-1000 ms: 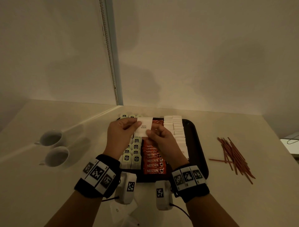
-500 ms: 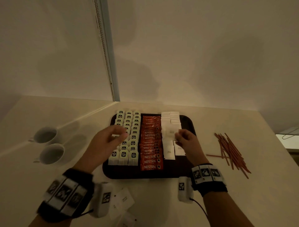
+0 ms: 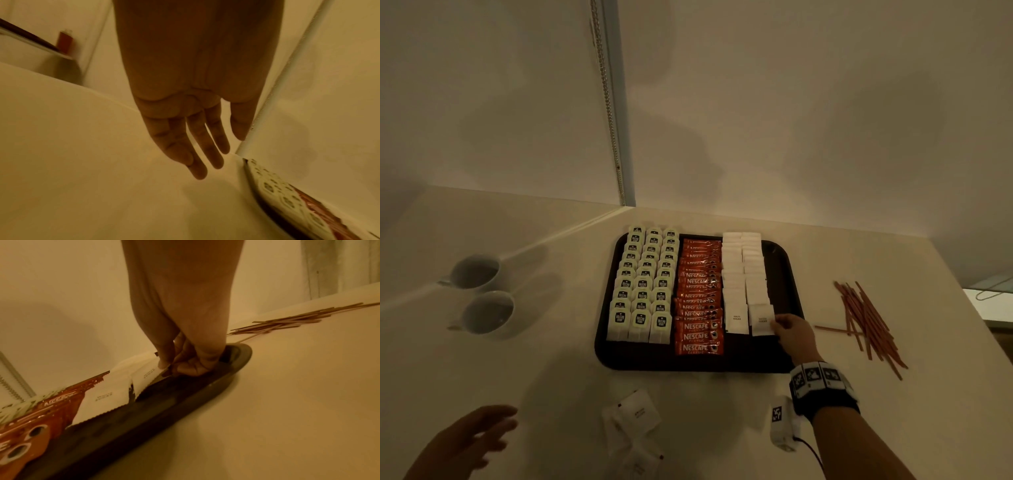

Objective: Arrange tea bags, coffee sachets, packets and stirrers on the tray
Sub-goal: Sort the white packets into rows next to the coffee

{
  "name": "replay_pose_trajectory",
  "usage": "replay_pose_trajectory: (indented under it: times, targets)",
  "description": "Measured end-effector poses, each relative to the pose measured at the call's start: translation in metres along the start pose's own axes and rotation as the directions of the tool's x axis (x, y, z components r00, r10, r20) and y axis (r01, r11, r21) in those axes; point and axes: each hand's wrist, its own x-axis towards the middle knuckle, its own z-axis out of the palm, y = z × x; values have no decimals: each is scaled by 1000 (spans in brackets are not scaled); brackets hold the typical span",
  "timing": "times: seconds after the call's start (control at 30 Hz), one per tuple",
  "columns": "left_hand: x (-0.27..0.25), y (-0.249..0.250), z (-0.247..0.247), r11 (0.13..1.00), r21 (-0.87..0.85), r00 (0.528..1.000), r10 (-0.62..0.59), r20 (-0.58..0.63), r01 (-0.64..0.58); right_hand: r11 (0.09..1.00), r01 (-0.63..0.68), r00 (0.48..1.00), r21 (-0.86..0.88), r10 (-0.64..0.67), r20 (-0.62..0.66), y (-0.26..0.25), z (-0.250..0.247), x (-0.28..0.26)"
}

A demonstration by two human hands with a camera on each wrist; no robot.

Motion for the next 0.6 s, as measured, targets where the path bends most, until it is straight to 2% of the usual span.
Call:
replay_pose_trajectory:
  times: [0.17, 0.33, 0.4, 0.47, 0.53, 0.57, 0.6]
  targets:
    - [-1, -37, -10, 992, -19, 990, -128, -55, 127, 1000, -4, 997, -17, 2, -75, -6, 4, -4]
    - [-14, -49, -17, 989, -90, 991, -125, -43, 121, 1000, -19, 996, -14, 18, -82, -17, 0, -13]
    - [-25, -47, -18, 985, -137, 993, -112, -35, 106, 999, 50, 992, 17, -47, -114, -28, -4, -23]
    - [-35, -47, -17, 981, -164, 994, -108, -27, 103, 976, 210, 975, 56, -206, -83, -47, -2, -45]
    - [-42, -51, -13, 982, -163, 995, -97, -16, 94, 920, 384, 915, 74, -390, 106, -71, 11, -76]
    - [-45, -54, -11, 983, -162, 995, -95, -16, 92, 885, 461, 847, 72, -462, 262, -81, 22, -95]
    - [-48, -58, -10, 983, -163, 996, -90, -22, 86, 833, 551, 745, 36, -511, 429, -89, 34, -113]
